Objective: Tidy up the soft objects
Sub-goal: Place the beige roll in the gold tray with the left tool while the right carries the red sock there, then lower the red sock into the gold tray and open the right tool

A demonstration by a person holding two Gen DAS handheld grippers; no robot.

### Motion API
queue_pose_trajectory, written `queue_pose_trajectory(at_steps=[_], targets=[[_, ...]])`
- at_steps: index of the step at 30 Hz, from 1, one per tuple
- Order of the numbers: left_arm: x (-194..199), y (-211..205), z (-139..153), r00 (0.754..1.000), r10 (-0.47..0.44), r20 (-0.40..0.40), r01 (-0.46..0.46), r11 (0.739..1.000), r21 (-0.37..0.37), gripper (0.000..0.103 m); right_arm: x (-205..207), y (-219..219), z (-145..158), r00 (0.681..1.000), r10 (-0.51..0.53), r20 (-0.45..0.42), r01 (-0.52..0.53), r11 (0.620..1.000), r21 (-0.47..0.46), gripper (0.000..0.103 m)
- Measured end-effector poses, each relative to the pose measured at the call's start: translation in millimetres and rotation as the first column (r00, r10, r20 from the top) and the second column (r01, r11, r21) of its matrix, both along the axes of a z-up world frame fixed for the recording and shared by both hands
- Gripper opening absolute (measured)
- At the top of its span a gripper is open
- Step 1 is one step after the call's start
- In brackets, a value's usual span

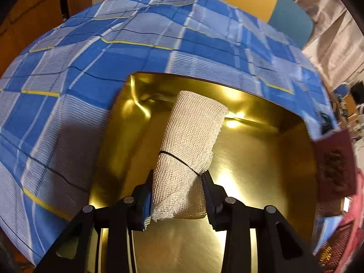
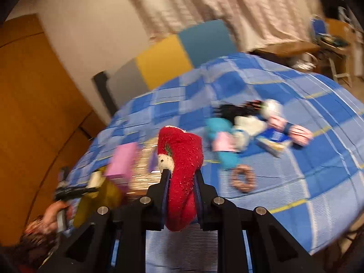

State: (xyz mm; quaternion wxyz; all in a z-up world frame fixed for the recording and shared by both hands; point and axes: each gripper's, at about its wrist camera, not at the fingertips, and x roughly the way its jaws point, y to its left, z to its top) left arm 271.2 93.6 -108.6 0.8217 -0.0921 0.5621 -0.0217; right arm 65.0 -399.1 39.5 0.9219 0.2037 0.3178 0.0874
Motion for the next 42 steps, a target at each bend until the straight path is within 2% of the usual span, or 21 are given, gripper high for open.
queue_pose_trajectory(at_steps=[1,4,8,10,11,16,18,23,26,29,34,36,39,42], targets=[[3.5,3.2,-2.3,1.0,0.026,-0.004,-0.026,1.0,0.004,0.037,1.8,15.6,5.8,0.999,0.039,0.011,-0.039,0.999,0.007,0.02],[16.7,1.6,-1.4,0.999,0.026,0.019,-0.027,0.998,0.063,0.039,12.3,60.4,14.9,0.989,0.144,0.026,-0.145,0.989,0.034,0.02],[28.6,5.0,-4.4,0.996,0.092,0.001,-0.091,0.993,0.074,0.045,27.7,118.4,11.0,0.962,0.27,0.027,-0.271,0.961,0.05,0.02],[29.4,6.6,-2.2,0.996,0.089,-0.004,-0.089,0.995,0.054,0.057,38.8,148.6,2.5,0.945,0.327,0.007,-0.326,0.943,0.067,0.02],[29.0,7.1,-0.2,0.996,0.085,-0.004,-0.085,0.996,0.04,0.059,45.5,164.1,-3.0,0.934,0.358,-0.012,-0.356,0.931,0.077,0.02],[9.1,18.9,24.2,0.996,0.082,0.045,-0.08,0.996,-0.049,0.061,76.5,219.8,-32.8,0.901,0.423,-0.093,-0.419,0.906,0.062,0.02],[-2.2,25.6,36.5,0.992,0.095,0.087,-0.088,0.993,-0.076,0.061,94.9,238.4,-48.2,0.889,0.439,-0.133,-0.429,0.898,0.099,0.02],[-47.9,52.1,64.0,0.965,0.167,0.203,-0.142,0.981,-0.129,0.061,144.4,279.4,-77.7,0.882,0.42,-0.213,-0.41,0.907,0.092,0.02],[-77.0,64.8,66.5,0.943,0.223,0.248,-0.179,0.966,-0.187,0.061,173.5,301.1,-98.9,0.871,0.406,-0.277,-0.385,0.914,0.13,0.02],[-96.7,69.2,61.1,0.936,0.243,0.252,-0.189,0.957,-0.221,0.061,203.2,323.6,-118.0,0.869,0.376,-0.32,-0.358,0.926,0.116,0.02],[-113.8,83.0,56.2,0.926,0.285,0.249,-0.22,0.94,-0.259,0.061,232.5,350.5,-130.5,0.869,0.339,-0.361,-0.328,0.94,0.093,0.02],[-117.8,89.4,54.9,0.92,0.31,0.241,-0.242,0.931,-0.271,0.061,241.3,358.9,-130.0,0.878,0.326,-0.351,-0.325,0.944,0.064,0.02],[-120.1,101.3,53.1,0.908,0.35,0.231,-0.277,0.914,-0.298,0.061,252.2,368.1,-132.4,0.891,0.3,-0.34,-0.308,0.951,0.031,0.023],[-121.7,107.0,52.9,0.902,0.368,0.228,-0.292,0.906,-0.307,0.061,261.4,371.7,-138.8,0.891,0.28,-0.358,-0.284,0.958,0.041,0.034]])
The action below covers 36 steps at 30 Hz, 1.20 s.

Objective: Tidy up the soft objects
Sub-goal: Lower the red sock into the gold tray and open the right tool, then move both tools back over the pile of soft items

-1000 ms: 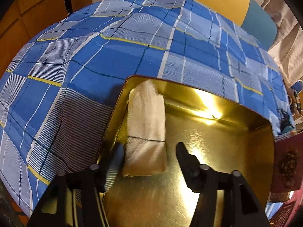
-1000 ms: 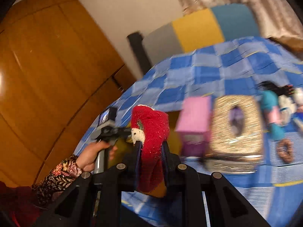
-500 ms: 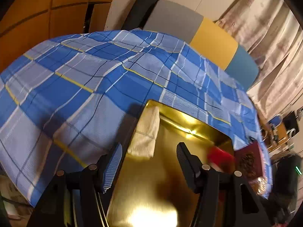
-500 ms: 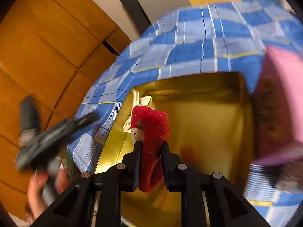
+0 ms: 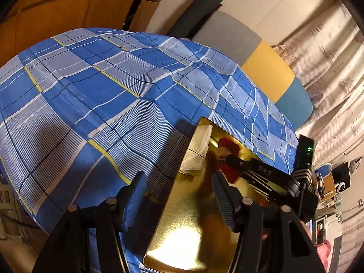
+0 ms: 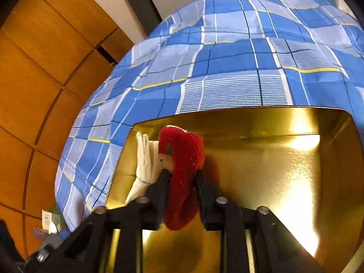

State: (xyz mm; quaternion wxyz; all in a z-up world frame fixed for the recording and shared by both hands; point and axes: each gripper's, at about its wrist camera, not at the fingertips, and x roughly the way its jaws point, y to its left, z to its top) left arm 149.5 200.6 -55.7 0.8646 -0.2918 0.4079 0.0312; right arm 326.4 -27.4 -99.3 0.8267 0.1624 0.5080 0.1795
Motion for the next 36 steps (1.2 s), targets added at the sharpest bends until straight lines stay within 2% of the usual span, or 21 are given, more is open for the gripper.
queue_pose_trajectory(at_steps=[2,6,14,17,21,25,27,36], targets=[[-1.6,1.9,0.3,1.0,0.007,0.005,-0.007,1.0,-0.006,0.061,-4.2,-1.6,2.7,1.0,-0.008,0.01,0.008,1.0,-0.003,0.035],[-3.0,1.3,1.1,1.0,0.01,0.015,-0.01,1.0,-0.021,0.061,-32.5,-10.8,17.6,0.999,0.016,0.043,-0.016,1.0,-0.003,0.05],[-7.3,-27.6,3.1,0.998,-0.055,0.021,0.056,0.998,-0.028,0.061,-99.9,-31.3,46.8,0.985,0.102,0.138,-0.101,0.995,-0.01,0.051],[-12.6,-42.4,10.0,0.995,-0.089,0.044,0.089,0.996,-0.005,0.061,-127.3,-47.7,61.8,0.976,0.114,0.184,-0.117,0.993,0.006,0.051],[-22.1,-65.6,20.9,0.986,-0.146,0.083,0.144,0.989,0.032,0.061,-171.1,-71.2,87.7,0.944,0.145,0.297,-0.139,0.989,-0.04,0.051],[-30.0,-95.8,28.4,0.966,-0.232,0.112,0.224,0.972,0.075,0.061,-212.1,-104.4,110.2,0.902,0.131,0.412,-0.097,0.99,-0.102,0.051],[-35.4,-111.7,30.6,0.955,-0.268,0.125,0.258,0.962,0.09,0.061,-226.1,-124.6,117.3,0.891,0.099,0.444,-0.052,0.992,-0.117,0.051],[-56.7,-183.5,33.9,0.888,-0.437,0.142,0.424,0.898,0.114,0.061,-250.7,-219.0,114.5,0.891,-0.077,0.448,0.145,0.982,-0.121,0.052]])
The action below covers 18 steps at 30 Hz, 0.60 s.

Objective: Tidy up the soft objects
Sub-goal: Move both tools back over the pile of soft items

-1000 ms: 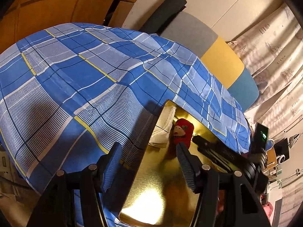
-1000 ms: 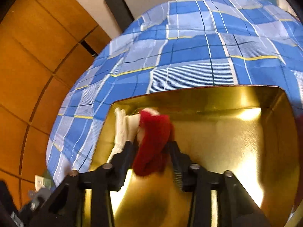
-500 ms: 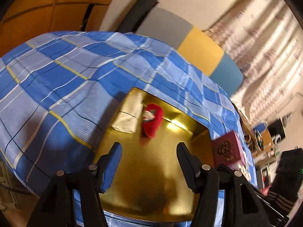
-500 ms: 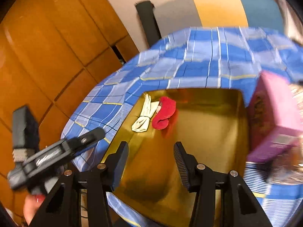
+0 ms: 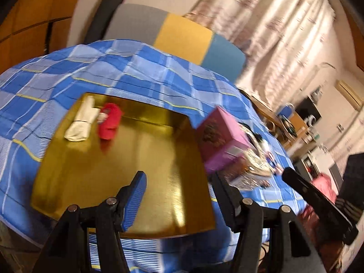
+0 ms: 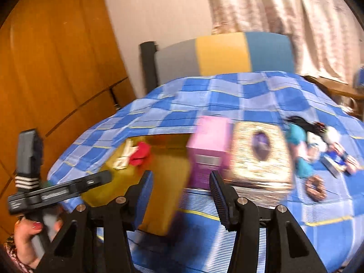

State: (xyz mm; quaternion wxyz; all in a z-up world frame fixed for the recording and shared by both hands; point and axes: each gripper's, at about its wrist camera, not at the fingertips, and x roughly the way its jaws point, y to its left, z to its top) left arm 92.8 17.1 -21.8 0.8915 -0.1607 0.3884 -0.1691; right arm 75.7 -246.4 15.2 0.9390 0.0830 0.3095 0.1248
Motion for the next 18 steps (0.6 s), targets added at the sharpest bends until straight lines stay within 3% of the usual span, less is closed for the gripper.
queue_pose_trajectory(at_steps=[8,18], targets=[[-12.0,-50.7,0.2,0.993,-0.12,0.0,0.12,0.992,0.039,0.061,-1.8,-76.3,-21.6,0.985,-0.163,-0.054,0.162,0.986,-0.026,0.052],[-15.9,-110.2,0.0,0.967,-0.255,-0.023,0.256,0.964,0.069,0.061,4.7,-161.6,-55.4,0.934,-0.326,-0.149,0.318,0.945,-0.074,0.053]])
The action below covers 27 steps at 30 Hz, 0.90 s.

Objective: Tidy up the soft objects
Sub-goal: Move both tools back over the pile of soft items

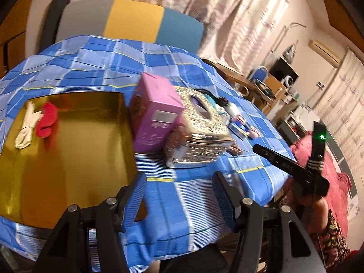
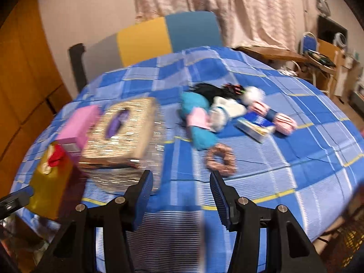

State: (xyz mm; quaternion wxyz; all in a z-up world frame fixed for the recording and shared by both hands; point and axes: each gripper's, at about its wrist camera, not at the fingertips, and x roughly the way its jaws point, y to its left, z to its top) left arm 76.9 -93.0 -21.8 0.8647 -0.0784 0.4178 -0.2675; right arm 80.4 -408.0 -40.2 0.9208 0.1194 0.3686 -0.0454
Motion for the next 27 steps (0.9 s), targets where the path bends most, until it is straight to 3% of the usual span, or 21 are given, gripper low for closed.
queue_pose_trajectory(at_steps=[6,11,16,18,22,27], targets=[[-0.9,-38.8,-3.4,0.995,-0.093,-0.019,0.093,0.995,0.025,0.061,6.6,-48.2,-20.5,0.991,-0.098,-0.088,0.096,0.995,-0.022,0.054],[-5.2,-69.8,-8.6,0.986,-0.166,-0.029,0.167,0.985,0.05,0.061,19.9,-87.0,-27.7,0.984,-0.124,-0.131,0.117,0.991,-0.058,0.054],[-6.9,-96.0,-16.4,0.976,-0.215,-0.042,0.218,0.973,0.073,0.061,37.8,-132.6,-17.7,0.982,-0.164,-0.092,0.147,0.974,-0.171,0.067],[-5.5,-106.7,-21.1,0.971,-0.229,-0.062,0.234,0.969,0.08,0.061,48.5,-149.5,-15.4,0.978,-0.187,-0.09,0.167,0.966,-0.197,0.067],[-1.9,-129.0,-27.4,0.961,-0.263,-0.086,0.27,0.959,0.091,0.061,81.8,-181.8,-14.3,0.975,-0.2,-0.101,0.184,0.972,-0.144,0.067],[3.8,-147.0,-31.2,0.952,-0.285,-0.11,0.296,0.95,0.102,0.061,136.3,-194.0,-28.8,0.973,-0.163,-0.164,0.137,0.978,-0.157,0.067]])
